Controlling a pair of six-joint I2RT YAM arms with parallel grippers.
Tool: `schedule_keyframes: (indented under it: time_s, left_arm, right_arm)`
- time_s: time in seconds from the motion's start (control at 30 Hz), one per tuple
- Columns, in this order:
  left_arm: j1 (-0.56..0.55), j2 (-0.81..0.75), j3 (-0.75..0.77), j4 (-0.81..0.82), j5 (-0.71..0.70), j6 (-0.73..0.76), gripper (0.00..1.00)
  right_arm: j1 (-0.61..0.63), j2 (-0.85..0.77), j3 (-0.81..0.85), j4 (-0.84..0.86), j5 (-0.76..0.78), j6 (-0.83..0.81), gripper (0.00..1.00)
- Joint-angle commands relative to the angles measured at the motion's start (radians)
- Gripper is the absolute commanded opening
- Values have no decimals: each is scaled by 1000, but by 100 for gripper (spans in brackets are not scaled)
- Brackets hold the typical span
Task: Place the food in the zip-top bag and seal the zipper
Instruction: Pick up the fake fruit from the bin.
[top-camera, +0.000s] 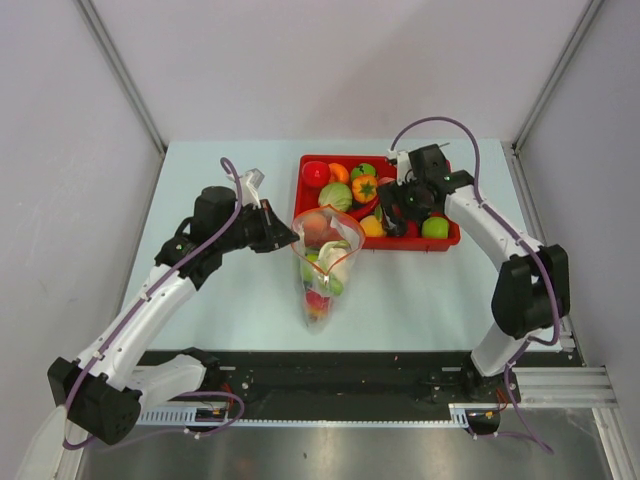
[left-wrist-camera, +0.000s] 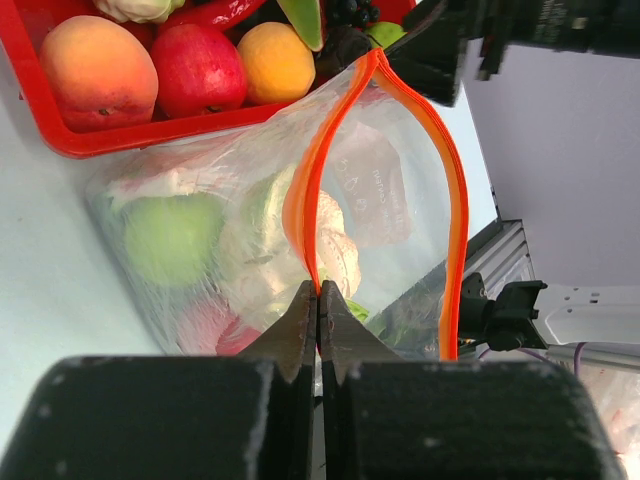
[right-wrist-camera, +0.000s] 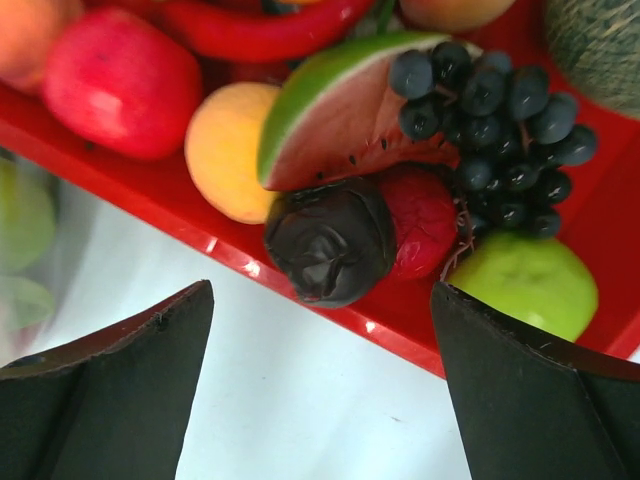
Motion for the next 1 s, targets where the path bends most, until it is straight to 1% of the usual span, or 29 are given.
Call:
schedule_keyframes:
  time_s: [0.0, 0.1, 0.3, 0.37, 0.4, 0.43, 0.47, 0.5, 0.57, 0.67, 0.7, 0.73, 0.77, 0.83, 0.87, 0.97]
  left_arm:
    - [-1, -15, 26, 31, -3, 10, 0]
    - [1, -13, 26, 30, -2, 13, 0]
    - [4, -9, 24, 30, 0, 16, 0]
    - [5, -10, 24, 31, 1, 17, 0]
    - [7, -12, 23, 30, 1, 16, 0]
    - [5, -13, 20, 28, 1, 17, 0]
    - [7, -12, 21, 28, 1, 19, 1]
    - [7, -12, 20, 27, 1, 17, 0]
    - [7, -10, 21, 27, 3, 19, 0]
    - [7, -12, 23, 22, 1, 23, 0]
    - [7, -13, 23, 22, 0, 22, 0]
    - [7, -13, 21, 24, 0, 24, 0]
    - [7, -13, 18, 22, 3, 24, 0]
    - [7, -10, 20, 25, 4, 24, 0]
    - [7, -6, 21, 27, 4, 24, 0]
    - [7, 2, 27, 30, 4, 19, 0]
  right_arm:
    - [-9, 49, -1, 16, 12, -20, 93]
    - [-9, 80, -3, 16, 1, -14, 90]
    - [-9, 119, -6, 19, -25, -8, 88]
    - [-11, 123, -6, 22, -32, -13, 85]
    - [-11, 123, -6, 23, -32, -13, 83]
    - [-9, 125, -6, 23, -37, -14, 77]
    - [-12, 125, -6, 25, -37, -14, 75]
    - [-12, 123, -6, 23, -37, -14, 68]
    - [-15, 111, -6, 22, -35, -19, 62]
    - [-23, 47, -4, 14, -48, -25, 52]
    - [-23, 24, 0, 8, -63, -25, 47]
    - [-24, -1, 3, 7, -74, -28, 45]
    - [-24, -57, 12, 7, -87, -25, 42]
    - [-23, -108, 34, 8, -139, -13, 41]
    - [-21, -149, 49, 4, -165, -2, 39]
    - [17, -211, 118, 6, -238, 20, 39]
